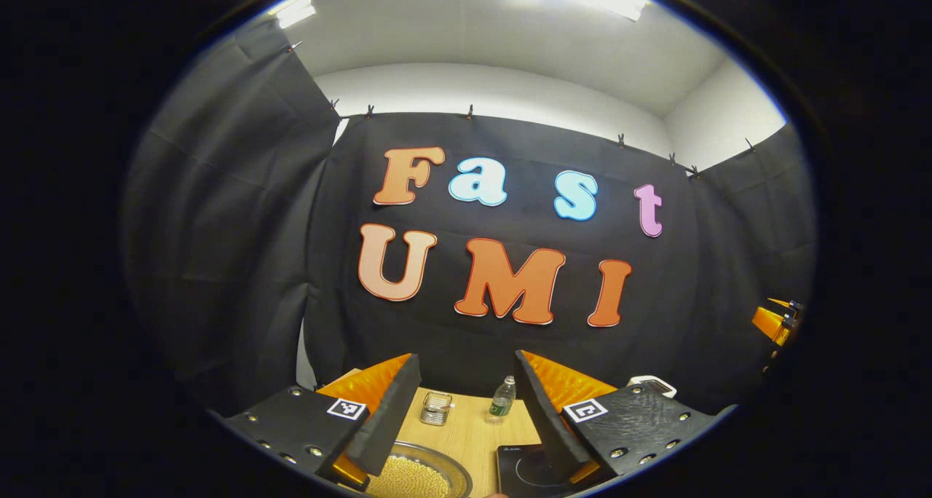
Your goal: First push the handle of the pot to place it horizontally, then grasp the pot with both hands and set it on the induction cooktop.
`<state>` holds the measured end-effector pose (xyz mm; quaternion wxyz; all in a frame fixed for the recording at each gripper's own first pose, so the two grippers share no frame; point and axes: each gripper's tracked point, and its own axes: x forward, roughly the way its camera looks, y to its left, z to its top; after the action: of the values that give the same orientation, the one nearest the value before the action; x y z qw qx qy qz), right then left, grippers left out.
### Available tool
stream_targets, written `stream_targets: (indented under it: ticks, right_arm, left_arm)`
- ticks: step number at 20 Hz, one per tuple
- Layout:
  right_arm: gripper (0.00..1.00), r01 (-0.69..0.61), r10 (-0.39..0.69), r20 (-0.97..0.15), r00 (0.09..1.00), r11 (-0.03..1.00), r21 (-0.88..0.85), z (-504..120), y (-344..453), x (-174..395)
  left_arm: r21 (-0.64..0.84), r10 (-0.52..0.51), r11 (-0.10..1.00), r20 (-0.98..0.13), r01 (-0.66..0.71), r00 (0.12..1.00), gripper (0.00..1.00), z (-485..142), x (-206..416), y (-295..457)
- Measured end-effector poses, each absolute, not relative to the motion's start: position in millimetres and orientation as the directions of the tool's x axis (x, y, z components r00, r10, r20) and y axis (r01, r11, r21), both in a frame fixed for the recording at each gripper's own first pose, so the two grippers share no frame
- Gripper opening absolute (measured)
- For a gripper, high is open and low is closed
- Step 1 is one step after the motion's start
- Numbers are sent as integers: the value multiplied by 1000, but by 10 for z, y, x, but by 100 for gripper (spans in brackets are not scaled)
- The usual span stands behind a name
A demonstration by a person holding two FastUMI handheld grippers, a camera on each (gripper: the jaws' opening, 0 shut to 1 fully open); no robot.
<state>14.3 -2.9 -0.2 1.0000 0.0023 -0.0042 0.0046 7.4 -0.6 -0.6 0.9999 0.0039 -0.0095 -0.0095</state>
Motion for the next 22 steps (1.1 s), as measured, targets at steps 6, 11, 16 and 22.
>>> stream_targets:
  ticks: [6, 11, 16, 22]
  right_arm:
    - [94, -16, 16, 8, 1000, 1000, 6, 2, 44, 186]
    - [94, -21, 21, 12, 1000, 1000, 2, 25, 72, 198]
    - [94, -24, 24, 17, 1000, 1000, 5, 55, 66, 157]
    - [94, -21, 21, 4, 1000, 1000, 8, -12, 58, 174]
  left_arm:
    - [32, -19, 999, 65, 17, 998, 82, 44, 54, 22]
    - [48, -32, 998, 77, 29, 996, 82, 62, 20, -12]
    - [72, -58, 996, 107, 51, 993, 82, 80, -7, -88]
    - [131, -77, 990, 134, 60, 988, 83, 87, -28, -182]
